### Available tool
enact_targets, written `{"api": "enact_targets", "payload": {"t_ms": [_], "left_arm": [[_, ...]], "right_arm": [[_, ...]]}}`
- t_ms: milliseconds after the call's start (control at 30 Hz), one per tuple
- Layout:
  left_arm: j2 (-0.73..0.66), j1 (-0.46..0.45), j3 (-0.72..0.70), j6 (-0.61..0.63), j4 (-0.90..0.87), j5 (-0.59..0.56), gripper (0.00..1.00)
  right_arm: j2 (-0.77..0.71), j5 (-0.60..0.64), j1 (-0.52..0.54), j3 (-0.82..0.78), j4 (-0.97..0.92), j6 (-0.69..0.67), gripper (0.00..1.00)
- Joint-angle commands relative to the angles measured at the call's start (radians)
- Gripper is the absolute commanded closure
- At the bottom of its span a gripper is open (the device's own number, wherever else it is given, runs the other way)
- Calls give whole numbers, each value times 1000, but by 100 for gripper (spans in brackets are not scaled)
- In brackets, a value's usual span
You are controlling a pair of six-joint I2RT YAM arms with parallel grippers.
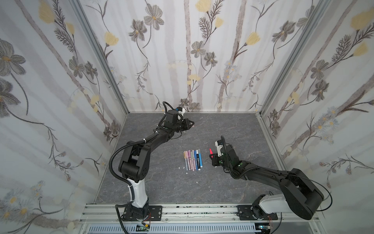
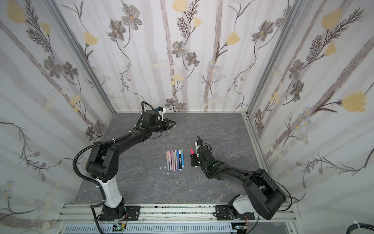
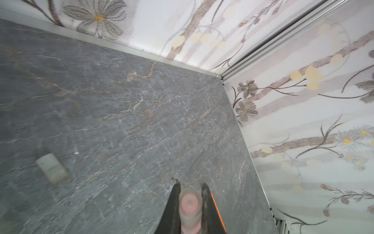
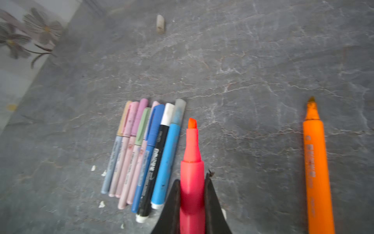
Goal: Remove pen caps from pens
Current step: Place the pen at the middle-right of the table.
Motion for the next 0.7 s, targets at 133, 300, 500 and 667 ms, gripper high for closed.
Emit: {"api": "enact_targets", "payload": {"t_ms": [133,300,500,667], "left_arm": [[-70,96,-168,62,-13,-36,100],[-87,129,-232,61,16,-21,100],[-78,139,-259,64,31,-12,100],[-69,140,-270,62,44,-1,100]], "right_arm": [[156,142,-45,123,-177,-76,100],[256,172,-49,208,-198,-94,100],[334,234,-48,268,-232,-107,100],[351,268,-50,292,-261,-117,97]]}}
